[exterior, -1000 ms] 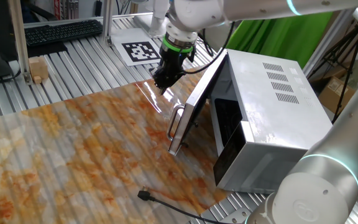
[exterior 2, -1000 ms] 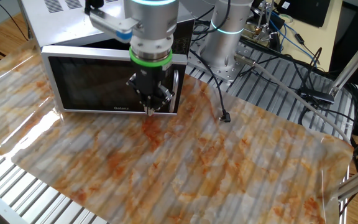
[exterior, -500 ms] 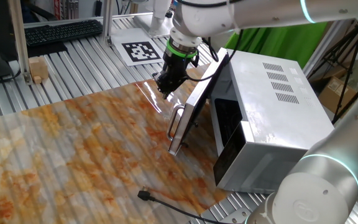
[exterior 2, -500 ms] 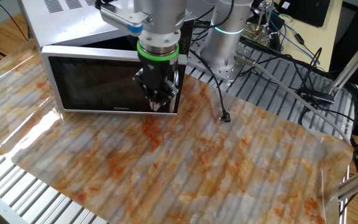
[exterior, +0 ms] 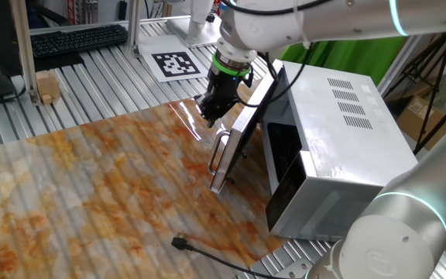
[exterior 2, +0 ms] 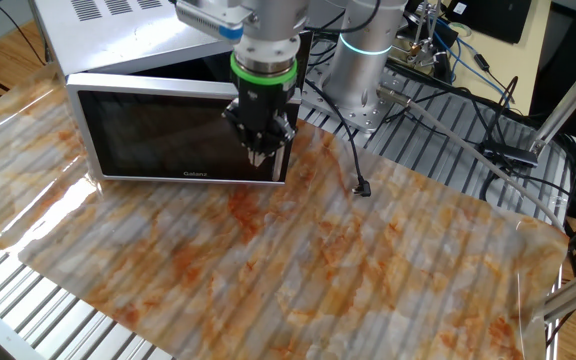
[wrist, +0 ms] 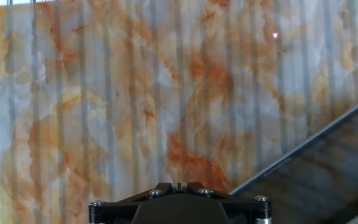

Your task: Close the microwave door

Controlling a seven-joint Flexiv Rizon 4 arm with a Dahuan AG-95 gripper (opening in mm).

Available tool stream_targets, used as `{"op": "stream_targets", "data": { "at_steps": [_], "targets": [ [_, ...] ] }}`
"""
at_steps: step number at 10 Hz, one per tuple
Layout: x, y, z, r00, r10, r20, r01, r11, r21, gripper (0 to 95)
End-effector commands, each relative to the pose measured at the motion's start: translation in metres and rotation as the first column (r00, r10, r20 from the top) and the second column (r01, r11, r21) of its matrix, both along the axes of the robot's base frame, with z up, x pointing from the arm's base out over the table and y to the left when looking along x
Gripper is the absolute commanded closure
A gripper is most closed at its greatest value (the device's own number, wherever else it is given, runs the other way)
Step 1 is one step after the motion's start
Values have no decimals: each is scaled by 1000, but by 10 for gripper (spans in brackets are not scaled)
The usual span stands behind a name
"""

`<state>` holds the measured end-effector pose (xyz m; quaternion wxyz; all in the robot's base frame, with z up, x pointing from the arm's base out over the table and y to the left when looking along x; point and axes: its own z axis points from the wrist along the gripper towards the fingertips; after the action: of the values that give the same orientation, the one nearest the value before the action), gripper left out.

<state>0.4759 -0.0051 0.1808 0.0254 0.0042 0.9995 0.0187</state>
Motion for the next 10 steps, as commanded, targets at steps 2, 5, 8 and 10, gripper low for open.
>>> {"op": "stream_targets", "data": {
  "at_steps": [2,5,8,10],
  "targets": [
    [-9,-4,5,1000,5,-3,-5,1000,-6,950],
    [-20,-7,7,1000,16,-2,-16,1000,-19,950],
    [-25,-11,8,1000,23,-2,-23,999,-29,950],
    [-30,-18,8,999,34,1,-34,999,-29,950]
  ]
}}
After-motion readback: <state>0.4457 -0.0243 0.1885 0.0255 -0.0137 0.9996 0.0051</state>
